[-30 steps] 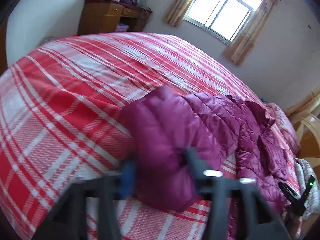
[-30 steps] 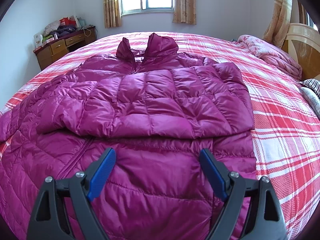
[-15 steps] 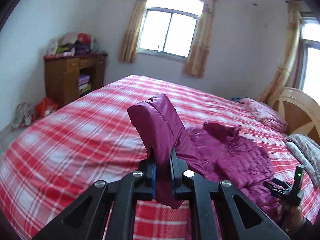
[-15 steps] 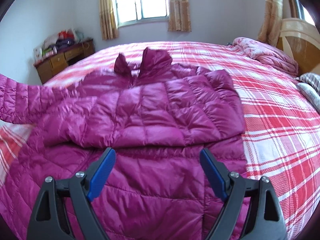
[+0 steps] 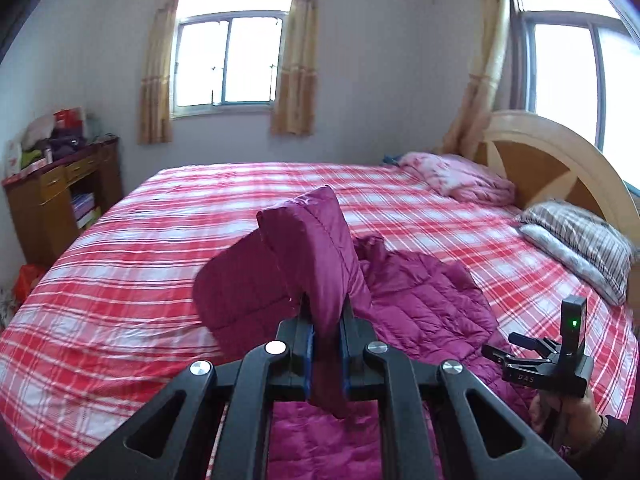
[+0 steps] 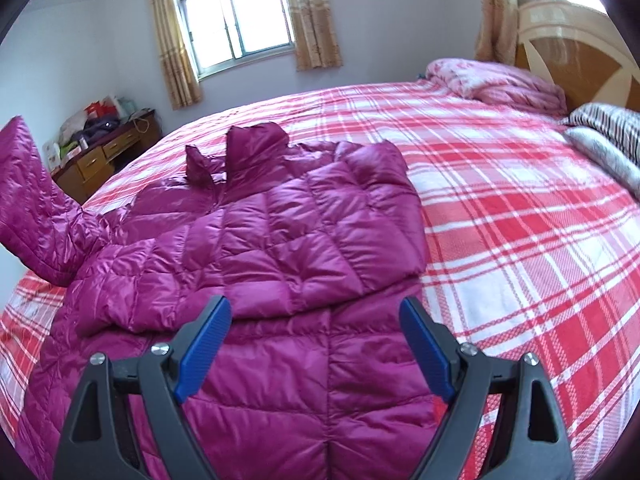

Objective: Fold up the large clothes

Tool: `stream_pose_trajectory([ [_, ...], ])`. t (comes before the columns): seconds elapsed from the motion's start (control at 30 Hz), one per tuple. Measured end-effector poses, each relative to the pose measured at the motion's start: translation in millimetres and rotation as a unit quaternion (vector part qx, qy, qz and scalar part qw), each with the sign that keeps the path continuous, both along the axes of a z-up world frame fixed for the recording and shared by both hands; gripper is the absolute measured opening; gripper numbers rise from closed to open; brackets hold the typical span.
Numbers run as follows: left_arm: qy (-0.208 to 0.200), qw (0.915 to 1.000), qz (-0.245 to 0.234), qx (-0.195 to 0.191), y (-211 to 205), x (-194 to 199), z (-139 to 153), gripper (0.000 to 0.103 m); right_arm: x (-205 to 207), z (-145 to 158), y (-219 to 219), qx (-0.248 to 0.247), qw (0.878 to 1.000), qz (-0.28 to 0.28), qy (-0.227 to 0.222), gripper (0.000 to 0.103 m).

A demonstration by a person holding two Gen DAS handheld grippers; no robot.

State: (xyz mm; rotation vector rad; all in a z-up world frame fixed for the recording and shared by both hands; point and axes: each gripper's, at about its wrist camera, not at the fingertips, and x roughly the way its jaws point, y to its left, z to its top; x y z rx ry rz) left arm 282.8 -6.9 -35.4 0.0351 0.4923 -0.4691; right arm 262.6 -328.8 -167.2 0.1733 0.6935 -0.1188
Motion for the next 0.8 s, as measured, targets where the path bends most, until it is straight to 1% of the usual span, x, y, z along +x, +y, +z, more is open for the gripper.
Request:
stream_pose_trajectory([
  [0.13,0.018,0.9992,-0.029,0.021,-39.3,8.8,-13.3,0.009,0.3,-2.9,-5.0,0.010,1.000,-0.002,0.004,0.088],
  [0.27,0.042,0.9965,-0.059,0.041,-75.0,13.5,-33.4,0.010,1.5,-5.8,-6.4,0.017,1.000,-0.002,0.008,0.088],
  [0.33,0.050,0.9956,-0.062,0.049,-85.0,14.2,-40.7,0.010,1.7,-6.6,-7.2,0.021,1.000,-0.002,0.009,0.088],
  [0.4,0.052,0.9952,-0.055,0.063,-94.0,15.4,-48.9,0.010,2.8,-8.1,-7.9,0.023,1.000,-0.001,0.013,0.088],
  [0.5,0.041,0.9938,-0.044,0.093,-111.7,14.8,-57.0,0.012,4.7,-10.6,-7.4,0.024,1.000,0.000,0.018,0.088],
  [0.57,0.036,0.9931,-0.050,0.100,-122.2,12.3,-58.7,0.014,5.2,-11.6,-6.6,0.023,1.000,0.001,0.021,0.088],
  [0.63,0.023,0.9925,-0.053,0.108,-132.9,7.7,-56.2,0.023,5.6,-12.5,-5.7,0.021,1.000,0.001,0.023,0.088],
  [0.67,0.012,0.9921,-0.054,0.113,-138.2,3.9,-53.5,0.039,5.7,-13.0,-5.4,0.022,0.999,0.002,0.023,0.088],
  [0.7,-0.002,0.9922,-0.052,0.114,-141.8,-0.4,-49.7,0.059,5.7,-13.4,-5.2,0.022,0.999,0.002,0.024,0.088],
  [0.73,-0.013,0.9923,-0.049,0.113,-144.0,-2.8,-46.8,0.067,5.7,-13.5,-4.9,0.022,0.999,0.003,0.024,0.088],
  [0.77,-0.031,0.9918,-0.045,0.116,-145.0,-7.7,-42.4,0.079,5.4,-13.6,-5.0,0.023,0.999,0.004,0.024,0.088],
  [0.8,-0.042,0.9910,-0.038,0.121,-146.1,-9.5,-40.6,0.082,5.2,-13.7,-5.4,0.024,0.999,0.004,0.024,0.088],
])
